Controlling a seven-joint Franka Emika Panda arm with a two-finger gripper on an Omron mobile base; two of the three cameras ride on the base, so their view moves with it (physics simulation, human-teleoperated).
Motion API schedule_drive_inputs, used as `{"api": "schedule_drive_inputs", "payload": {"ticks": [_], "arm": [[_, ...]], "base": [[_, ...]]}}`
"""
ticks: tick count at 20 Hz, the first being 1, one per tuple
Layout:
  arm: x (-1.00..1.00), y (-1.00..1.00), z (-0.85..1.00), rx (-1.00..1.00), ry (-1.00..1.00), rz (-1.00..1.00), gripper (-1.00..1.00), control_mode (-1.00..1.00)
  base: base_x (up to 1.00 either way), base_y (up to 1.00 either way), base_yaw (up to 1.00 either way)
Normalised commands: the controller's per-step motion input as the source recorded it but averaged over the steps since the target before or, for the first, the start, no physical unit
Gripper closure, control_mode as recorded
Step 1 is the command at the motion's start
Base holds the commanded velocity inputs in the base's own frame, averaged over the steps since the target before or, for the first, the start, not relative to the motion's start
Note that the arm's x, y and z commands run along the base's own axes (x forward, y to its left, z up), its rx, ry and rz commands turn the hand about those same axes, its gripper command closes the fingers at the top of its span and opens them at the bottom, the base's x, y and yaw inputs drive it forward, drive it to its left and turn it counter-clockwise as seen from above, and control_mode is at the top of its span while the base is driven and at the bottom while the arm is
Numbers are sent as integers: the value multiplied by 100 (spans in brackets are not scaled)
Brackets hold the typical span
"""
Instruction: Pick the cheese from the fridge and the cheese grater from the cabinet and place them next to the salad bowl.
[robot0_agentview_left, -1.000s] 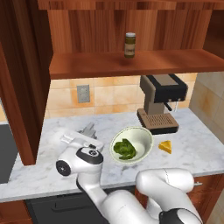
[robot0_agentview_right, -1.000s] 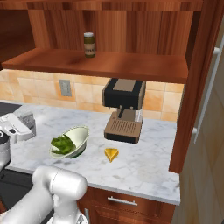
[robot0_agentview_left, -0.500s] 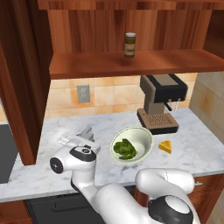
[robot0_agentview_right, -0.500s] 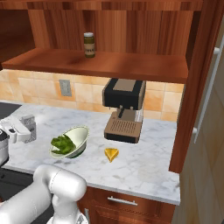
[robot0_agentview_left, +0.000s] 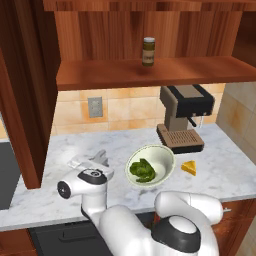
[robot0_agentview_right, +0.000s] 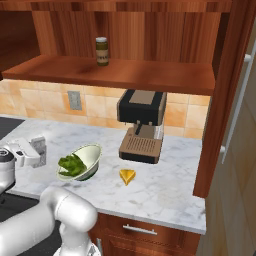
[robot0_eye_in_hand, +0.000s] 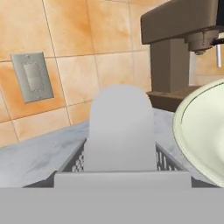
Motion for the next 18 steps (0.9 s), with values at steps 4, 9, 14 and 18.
{"api": "schedule_drive_inputs", "payload": {"ticks": [4,9,14,18], "arm": [[23,0,-28,-3,-4,-6,100,-100],[25,-3,-27,-4,-2,-5,100,-100],[18,-5,-31,-2,0,-4,100,-100],[0,-9,-33,0,0,0,-100,-100]], "base": [[0,0,0],[0,0,0],[0,0,0],[0,0,0]]}}
